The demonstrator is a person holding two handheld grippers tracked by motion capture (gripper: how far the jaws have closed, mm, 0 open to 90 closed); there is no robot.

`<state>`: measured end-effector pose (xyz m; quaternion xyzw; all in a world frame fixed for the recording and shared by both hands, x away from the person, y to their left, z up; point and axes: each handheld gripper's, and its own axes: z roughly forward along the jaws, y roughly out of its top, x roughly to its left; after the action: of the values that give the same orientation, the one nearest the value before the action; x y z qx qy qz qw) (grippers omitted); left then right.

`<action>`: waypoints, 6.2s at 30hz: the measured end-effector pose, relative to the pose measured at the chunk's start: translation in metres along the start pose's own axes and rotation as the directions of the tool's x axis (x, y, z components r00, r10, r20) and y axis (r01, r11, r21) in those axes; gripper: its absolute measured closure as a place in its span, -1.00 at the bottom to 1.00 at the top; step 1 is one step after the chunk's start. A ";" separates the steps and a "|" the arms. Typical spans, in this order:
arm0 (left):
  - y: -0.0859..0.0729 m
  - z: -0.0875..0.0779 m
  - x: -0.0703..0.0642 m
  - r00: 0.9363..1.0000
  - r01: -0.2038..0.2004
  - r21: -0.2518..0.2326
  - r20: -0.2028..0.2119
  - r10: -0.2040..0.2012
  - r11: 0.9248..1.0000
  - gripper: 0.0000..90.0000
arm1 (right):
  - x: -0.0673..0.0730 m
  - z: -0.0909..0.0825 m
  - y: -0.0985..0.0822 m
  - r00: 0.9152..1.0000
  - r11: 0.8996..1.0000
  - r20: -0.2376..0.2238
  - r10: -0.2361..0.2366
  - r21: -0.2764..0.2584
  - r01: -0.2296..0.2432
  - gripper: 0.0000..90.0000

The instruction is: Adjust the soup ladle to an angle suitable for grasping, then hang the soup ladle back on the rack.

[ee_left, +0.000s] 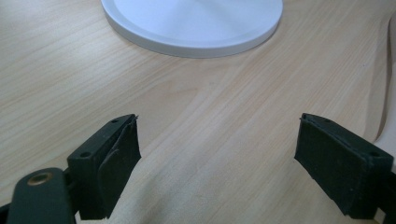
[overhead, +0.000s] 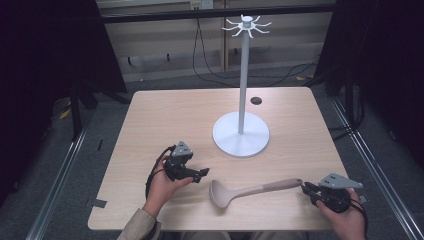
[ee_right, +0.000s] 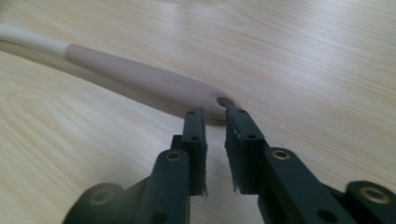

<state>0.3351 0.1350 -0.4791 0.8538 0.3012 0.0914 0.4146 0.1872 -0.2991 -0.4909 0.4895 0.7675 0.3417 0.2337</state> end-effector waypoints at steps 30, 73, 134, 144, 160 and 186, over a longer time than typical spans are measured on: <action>0.000 -0.020 0.000 1.000 0.011 -0.009 -0.006 -0.011 1.000 -0.72 | -0.007 0.032 0.007 0.998 1.000 0.069 -0.010 0.019 0.008 1.00; 0.020 -0.052 0.004 0.999 0.017 -0.031 -0.032 -0.018 0.999 -0.78 | 0.039 0.052 0.027 0.999 0.999 -0.029 -0.036 0.017 0.036 1.00; 0.027 -0.054 0.000 1.000 -0.003 -0.028 -0.027 0.003 1.000 -0.78 | 0.095 0.088 0.062 0.977 0.986 -0.130 -0.167 0.007 0.169 1.00; 0.026 -0.053 0.001 1.000 0.002 -0.016 -0.023 -0.003 1.000 -0.78 | 0.093 0.108 0.077 0.983 0.993 -0.137 -0.121 -0.002 0.122 1.00; 0.026 -0.051 -0.004 1.000 0.001 0.004 0.001 -0.001 1.000 -0.79 | 0.081 0.109 0.075 0.984 0.998 -0.162 -0.068 -0.022 0.065 0.91; 0.025 -0.028 -0.027 0.995 -0.064 0.264 0.092 0.041 0.962 -0.70 | 0.049 0.062 0.069 0.992 0.995 -0.120 -0.031 -0.103 0.019 -0.42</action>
<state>0.3133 0.1258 -0.4399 0.9127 0.2699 0.0246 0.3059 0.2507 -0.2167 -0.4807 0.4458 0.7679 0.4064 0.2155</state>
